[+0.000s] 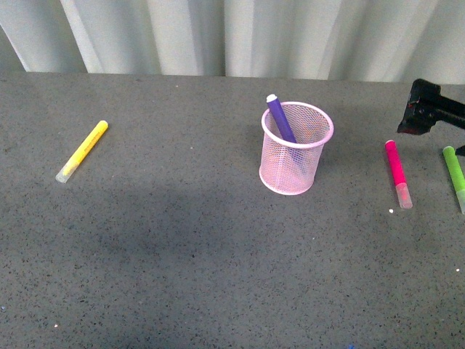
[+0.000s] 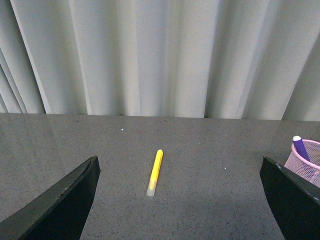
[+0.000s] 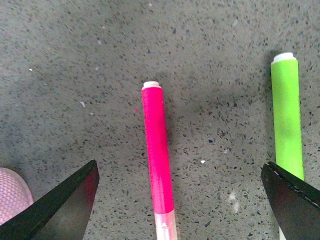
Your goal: Insert purple and pink pens into pink cup
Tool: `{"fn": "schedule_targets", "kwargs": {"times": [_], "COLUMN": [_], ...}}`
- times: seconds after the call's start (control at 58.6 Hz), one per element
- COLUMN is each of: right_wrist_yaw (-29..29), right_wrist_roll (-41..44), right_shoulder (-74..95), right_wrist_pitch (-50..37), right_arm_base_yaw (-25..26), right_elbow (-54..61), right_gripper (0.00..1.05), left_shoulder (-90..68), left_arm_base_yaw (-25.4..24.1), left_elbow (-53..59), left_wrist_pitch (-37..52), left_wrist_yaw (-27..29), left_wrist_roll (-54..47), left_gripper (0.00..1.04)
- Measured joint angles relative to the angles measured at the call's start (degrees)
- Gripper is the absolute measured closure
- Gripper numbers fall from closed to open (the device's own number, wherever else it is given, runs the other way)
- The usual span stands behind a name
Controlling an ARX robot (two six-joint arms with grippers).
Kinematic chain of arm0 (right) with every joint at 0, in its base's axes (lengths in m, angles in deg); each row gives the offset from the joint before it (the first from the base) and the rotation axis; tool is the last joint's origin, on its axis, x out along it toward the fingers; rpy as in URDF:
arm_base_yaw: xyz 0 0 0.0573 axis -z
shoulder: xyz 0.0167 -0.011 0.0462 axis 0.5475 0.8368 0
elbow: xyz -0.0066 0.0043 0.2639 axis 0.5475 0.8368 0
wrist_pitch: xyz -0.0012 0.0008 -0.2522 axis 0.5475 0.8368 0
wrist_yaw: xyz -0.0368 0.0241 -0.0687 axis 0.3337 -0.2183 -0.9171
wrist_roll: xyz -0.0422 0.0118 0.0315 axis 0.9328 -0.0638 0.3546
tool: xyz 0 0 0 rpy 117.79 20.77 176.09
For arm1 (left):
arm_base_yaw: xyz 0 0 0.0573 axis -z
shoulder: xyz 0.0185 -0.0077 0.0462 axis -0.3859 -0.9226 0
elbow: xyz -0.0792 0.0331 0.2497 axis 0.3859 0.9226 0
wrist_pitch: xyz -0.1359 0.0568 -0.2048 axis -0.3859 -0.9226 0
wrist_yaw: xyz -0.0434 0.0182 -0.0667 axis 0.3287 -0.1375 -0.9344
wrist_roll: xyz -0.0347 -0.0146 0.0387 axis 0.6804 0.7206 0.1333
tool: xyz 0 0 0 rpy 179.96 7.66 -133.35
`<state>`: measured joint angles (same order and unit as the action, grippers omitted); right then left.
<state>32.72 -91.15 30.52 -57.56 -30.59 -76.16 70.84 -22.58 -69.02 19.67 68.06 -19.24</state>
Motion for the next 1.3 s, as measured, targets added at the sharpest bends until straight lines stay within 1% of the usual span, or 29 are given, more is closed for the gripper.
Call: {"fn": "schedule_targets", "kwargs": {"times": [0.256,0.7,1.298], "right_wrist_yaw": [-0.5,-0.8,-0.5], "right_wrist_roll": [-0.8,-0.7,-1.0], "right_shoulder": [4.6,7.4,10.5], "right_wrist_pitch": [0.6,2.6,1.1], "right_arm_base_yaw": [0.6,-1.5,-3.6], "right_elbow": [-2.1,-8.0,-9.2], "right_gripper": [0.07,0.07,0.07], "left_shoulder": [0.0,0.0,0.0], "left_arm_base_yaw": [0.0,0.0,0.0], "left_elbow": [0.0,0.0,0.0], "left_wrist_pitch": [0.0,0.0,0.0], "left_wrist_yaw": [0.0,0.0,0.0], "left_wrist_roll": [0.0,0.0,0.0], "left_gripper": [0.07,0.07,0.07]}}
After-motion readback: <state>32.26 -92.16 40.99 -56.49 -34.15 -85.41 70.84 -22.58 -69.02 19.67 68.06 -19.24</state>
